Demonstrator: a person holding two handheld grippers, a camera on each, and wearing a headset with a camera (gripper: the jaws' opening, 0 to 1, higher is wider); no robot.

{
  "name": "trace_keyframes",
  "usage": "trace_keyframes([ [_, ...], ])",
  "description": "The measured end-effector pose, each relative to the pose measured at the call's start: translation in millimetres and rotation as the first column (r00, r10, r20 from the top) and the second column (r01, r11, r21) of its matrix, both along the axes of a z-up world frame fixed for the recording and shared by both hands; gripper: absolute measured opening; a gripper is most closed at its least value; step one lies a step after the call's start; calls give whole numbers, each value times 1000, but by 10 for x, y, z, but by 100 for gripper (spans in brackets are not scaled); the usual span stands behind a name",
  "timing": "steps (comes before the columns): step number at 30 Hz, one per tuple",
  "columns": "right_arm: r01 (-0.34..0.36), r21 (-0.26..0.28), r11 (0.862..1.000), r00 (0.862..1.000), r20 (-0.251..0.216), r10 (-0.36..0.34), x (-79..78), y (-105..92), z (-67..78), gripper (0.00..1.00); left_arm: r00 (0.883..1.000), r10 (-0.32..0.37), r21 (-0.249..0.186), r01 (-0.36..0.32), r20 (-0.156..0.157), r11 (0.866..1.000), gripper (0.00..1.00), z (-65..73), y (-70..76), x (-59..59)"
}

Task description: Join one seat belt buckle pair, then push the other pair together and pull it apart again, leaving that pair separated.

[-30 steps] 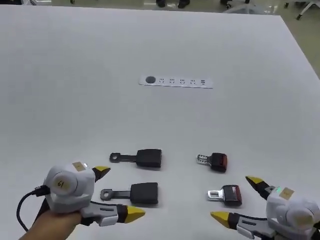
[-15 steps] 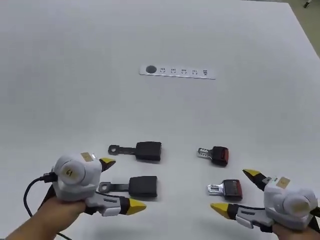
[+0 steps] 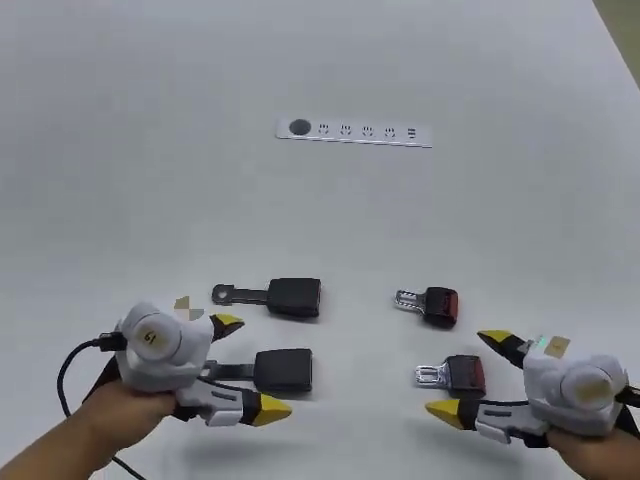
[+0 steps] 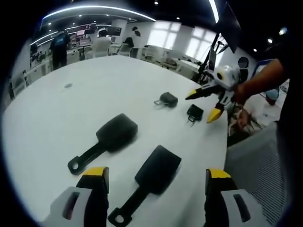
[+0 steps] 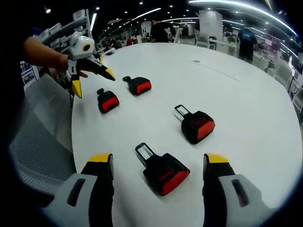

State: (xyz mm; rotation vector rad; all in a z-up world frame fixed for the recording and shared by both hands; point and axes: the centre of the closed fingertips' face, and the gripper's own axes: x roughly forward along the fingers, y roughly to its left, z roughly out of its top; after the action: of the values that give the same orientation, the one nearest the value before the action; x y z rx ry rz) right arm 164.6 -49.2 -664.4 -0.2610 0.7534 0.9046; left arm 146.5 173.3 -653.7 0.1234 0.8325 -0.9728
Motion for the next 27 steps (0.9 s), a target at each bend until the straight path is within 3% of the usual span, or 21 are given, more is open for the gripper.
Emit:
trace_keyframes([
  [5, -55, -9, 998, 998, -24, 55, -2, 7, -51, 74, 999, -45, 5, 45, -9, 999, 81, -19, -52, -2],
  [10, -115, -21, 993, 992, -50, 114, -59, 18, -116, 72, 990, -136, 50, 137, -20, 989, 76, -123, -79, -40],
  [11, -121, -35, 992, 990, -79, 118, -89, -23, -171, 71, 989, -150, 53, 150, -19, 987, 75, -133, -97, -40],
  [12, -137, -26, 990, 989, -67, 135, -71, -4, -175, 69, 985, -172, 63, 173, -17, 983, 74, -154, -119, -39],
  [16, -167, -32, 985, 982, -98, 164, -78, -34, -235, 68, 966, -256, 114, 257, -19, 960, 68, -245, -123, -57],
  [22, -219, -40, 975, 971, -109, 213, 14, -118, -287, 62, 954, -298, 132, 298, -22, 946, 61, -309, -171, -44],
  [23, -215, -39, 976, 971, -113, 210, 25, -128, -287, 60, 951, -310, 145, 307, -1, 941, 59, -310, -166, -28],
  [27, -239, -40, 970, 966, -111, 233, 18, -129, -280, 57, 941, -337, 152, 332, 7, 931, 54, -296, -186, -39],
])
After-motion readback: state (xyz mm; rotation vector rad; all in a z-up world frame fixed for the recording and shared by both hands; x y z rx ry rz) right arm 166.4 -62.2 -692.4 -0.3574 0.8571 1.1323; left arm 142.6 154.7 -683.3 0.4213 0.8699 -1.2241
